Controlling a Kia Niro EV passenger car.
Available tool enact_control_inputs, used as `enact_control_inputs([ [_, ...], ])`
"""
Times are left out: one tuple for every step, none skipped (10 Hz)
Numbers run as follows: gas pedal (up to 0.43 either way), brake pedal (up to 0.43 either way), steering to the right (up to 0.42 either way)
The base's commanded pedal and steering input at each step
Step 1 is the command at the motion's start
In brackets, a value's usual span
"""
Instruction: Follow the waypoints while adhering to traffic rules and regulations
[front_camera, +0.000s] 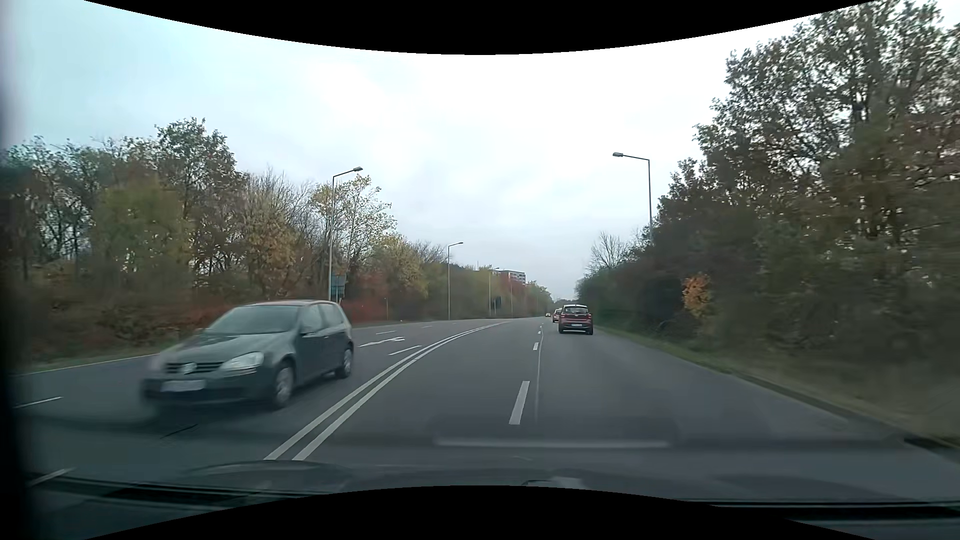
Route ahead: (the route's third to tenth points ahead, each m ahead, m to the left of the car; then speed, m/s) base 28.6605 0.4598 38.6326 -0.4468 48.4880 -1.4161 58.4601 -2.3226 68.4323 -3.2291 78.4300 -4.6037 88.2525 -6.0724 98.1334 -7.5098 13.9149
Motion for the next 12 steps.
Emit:
enact_control_inputs([
  [0.26, 0.0, -0.003],
  [0.248, 0.0, 0.002],
  [0.248, 0.0, 0.003],
  [0.248, 0.0, 0.003],
  [0.248, 0.0, 0.004],
  [0.248, 0.0, 0.005],
  [0.248, 0.0, 0.007],
  [0.248, 0.0, 0.012],
  [0.248, 0.0, 0.014],
  [0.248, 0.0, 0.015],
  [0.248, 0.0, 0.015],
  [0.248, 0.0, 0.017],
])
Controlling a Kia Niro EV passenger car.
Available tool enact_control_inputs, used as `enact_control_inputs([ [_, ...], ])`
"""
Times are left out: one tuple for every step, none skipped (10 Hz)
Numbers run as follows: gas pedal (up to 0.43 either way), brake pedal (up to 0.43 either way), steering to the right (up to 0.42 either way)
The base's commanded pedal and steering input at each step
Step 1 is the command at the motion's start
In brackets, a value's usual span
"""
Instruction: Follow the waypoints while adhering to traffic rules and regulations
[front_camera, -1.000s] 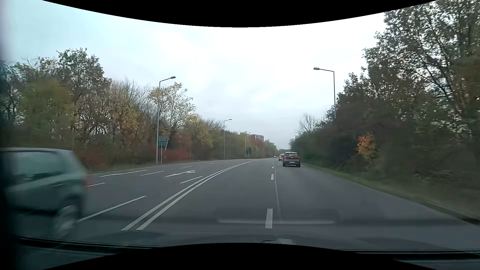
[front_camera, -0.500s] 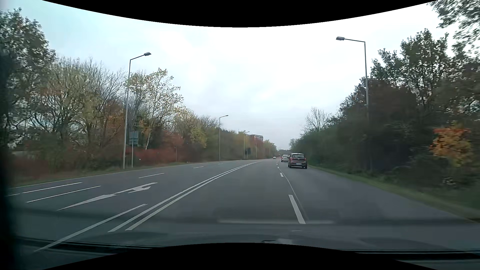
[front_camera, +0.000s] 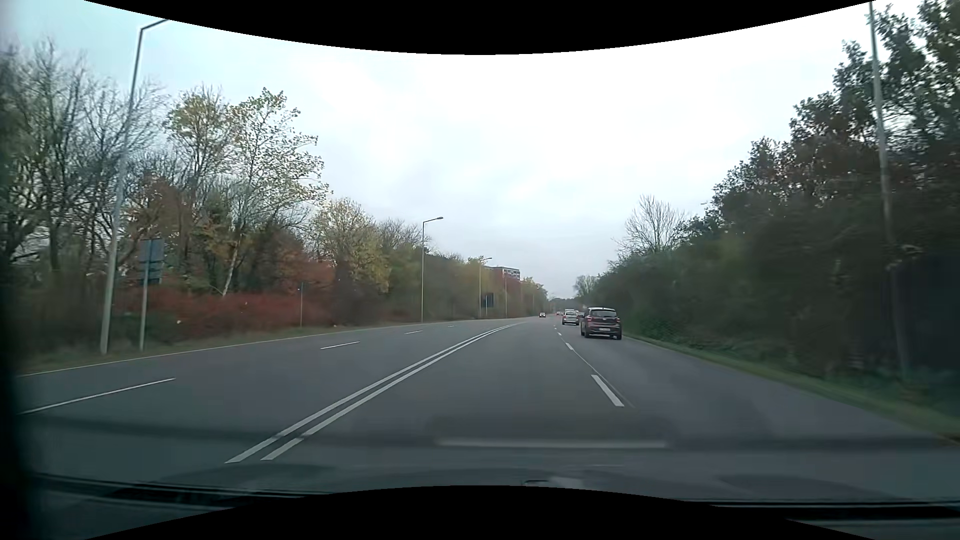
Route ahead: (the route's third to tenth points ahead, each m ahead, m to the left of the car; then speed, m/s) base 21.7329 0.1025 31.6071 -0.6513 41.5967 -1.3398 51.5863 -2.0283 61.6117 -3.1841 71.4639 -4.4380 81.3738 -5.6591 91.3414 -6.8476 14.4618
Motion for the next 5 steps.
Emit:
enact_control_inputs([
  [0.248, 0.0, 0.017],
  [0.248, 0.0, 0.017],
  [0.248, 0.0, 0.017],
  [0.248, 0.0, 0.016],
  [0.248, 0.0, 0.015],
])
